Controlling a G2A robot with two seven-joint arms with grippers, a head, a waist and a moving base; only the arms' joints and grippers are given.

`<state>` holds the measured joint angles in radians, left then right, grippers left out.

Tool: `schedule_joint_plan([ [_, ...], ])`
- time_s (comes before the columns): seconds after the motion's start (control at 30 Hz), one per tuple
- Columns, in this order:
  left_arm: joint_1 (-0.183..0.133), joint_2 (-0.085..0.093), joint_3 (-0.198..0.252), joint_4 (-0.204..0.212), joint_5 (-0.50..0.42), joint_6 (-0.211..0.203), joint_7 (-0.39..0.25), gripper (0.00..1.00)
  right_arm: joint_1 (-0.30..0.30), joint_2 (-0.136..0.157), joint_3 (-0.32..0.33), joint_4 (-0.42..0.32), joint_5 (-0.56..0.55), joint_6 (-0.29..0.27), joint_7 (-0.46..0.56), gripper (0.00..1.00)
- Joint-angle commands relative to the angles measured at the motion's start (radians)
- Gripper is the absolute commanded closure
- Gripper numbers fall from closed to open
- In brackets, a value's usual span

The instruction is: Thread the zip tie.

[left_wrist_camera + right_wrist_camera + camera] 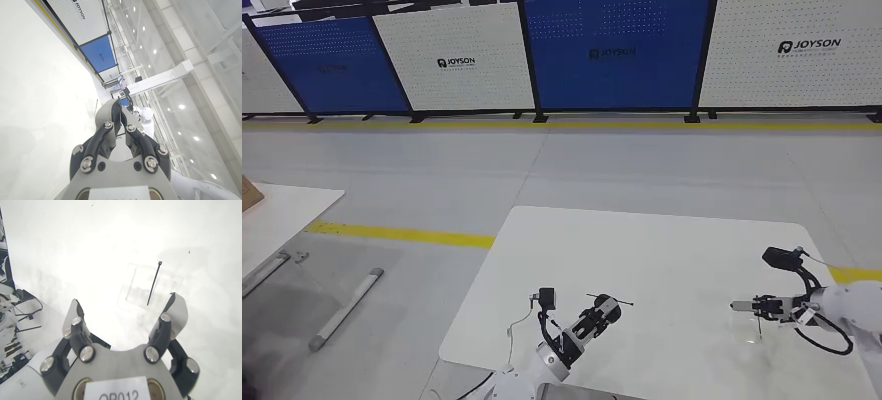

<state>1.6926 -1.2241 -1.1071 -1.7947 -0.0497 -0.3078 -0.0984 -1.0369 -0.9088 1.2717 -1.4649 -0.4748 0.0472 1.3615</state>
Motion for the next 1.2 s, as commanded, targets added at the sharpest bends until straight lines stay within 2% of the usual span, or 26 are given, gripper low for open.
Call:
schedule_joint_plan([
  [0.0,0.000,0.000,0.000,0.000,0.000,0.000,0.000,1.00,0.001,0.002,-0.001,-0.005,-0.014,0.023,0.005,0.54],
  [0.1,0.000,0.000,0.000,0.000,0.000,0.000,0.000,1.00,0.013,0.001,-0.014,0.001,-0.029,0.048,0.017,0.54],
  [0.23,0.000,0.000,0.000,0.000,0.000,0.000,0.000,1.00,0.038,-0.004,-0.041,0.025,-0.028,0.051,0.023,0.55],
  [0.3,0.000,0.000,0.000,0.000,0.000,0.000,0.000,1.00,0.057,-0.007,-0.057,0.049,-0.021,0.054,0.029,0.60],
  [0.37,0.000,0.000,0.000,0.000,0.000,0.000,0.000,1.00,0.074,-0.010,-0.070,0.074,-0.022,0.066,0.029,0.58],
  [0.73,0.000,0.000,0.000,0.000,0.000,0.000,0.000,1.00,0.156,-0.031,-0.162,0.180,-0.047,0.129,0.026,0.60],
  [0.97,0.000,0.000,0.000,0.000,0.000,0.000,0.000,1.00,0.199,-0.045,-0.203,0.247,-0.043,0.143,0.025,0.66],
  [1.17,0.000,0.000,0.000,0.000,0.000,0.000,0.000,1.00,0.225,-0.055,-0.230,0.295,-0.046,0.154,0.026,0.66],
])
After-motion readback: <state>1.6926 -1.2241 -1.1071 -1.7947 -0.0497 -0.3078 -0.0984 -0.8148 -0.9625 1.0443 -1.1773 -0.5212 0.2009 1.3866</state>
